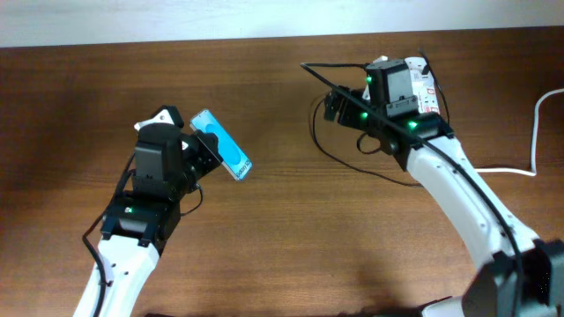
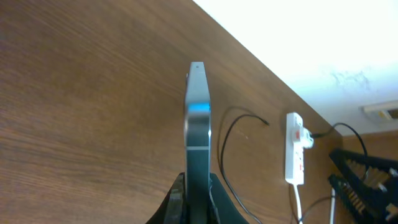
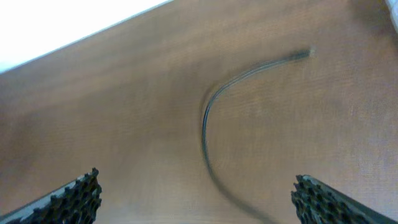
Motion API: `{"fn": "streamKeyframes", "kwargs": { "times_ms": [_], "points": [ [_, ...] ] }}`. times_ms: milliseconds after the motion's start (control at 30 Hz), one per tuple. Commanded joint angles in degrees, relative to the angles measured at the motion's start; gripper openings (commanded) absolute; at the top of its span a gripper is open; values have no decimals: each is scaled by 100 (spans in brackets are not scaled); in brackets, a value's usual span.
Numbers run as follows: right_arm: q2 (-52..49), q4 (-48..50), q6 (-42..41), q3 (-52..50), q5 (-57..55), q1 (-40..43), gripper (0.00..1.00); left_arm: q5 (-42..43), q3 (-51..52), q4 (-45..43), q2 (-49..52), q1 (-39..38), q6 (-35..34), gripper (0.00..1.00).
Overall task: Plug charger to phone and switch on socket
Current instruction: 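Move the right gripper to the black cable's USB-C end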
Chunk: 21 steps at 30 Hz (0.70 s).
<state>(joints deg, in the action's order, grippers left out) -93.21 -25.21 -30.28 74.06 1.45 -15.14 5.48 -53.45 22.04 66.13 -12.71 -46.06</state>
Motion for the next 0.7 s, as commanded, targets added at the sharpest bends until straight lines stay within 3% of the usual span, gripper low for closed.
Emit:
{"fn": "streamKeyframes", "kwargs": {
  "times_ms": [0, 300, 667],
  "points": [
    [-789, 660, 118, 81, -520, 22, 98, -306, -42, -48, -44, 28, 76, 0],
    [-2455, 2638, 111, 87, -756, -11, 100, -444, -42, -46, -44, 28, 76, 0],
    [-3182, 3303, -240, 90, -1462, -546, 95, -446, -42, -50, -44, 28, 76, 0]
  ]
}}
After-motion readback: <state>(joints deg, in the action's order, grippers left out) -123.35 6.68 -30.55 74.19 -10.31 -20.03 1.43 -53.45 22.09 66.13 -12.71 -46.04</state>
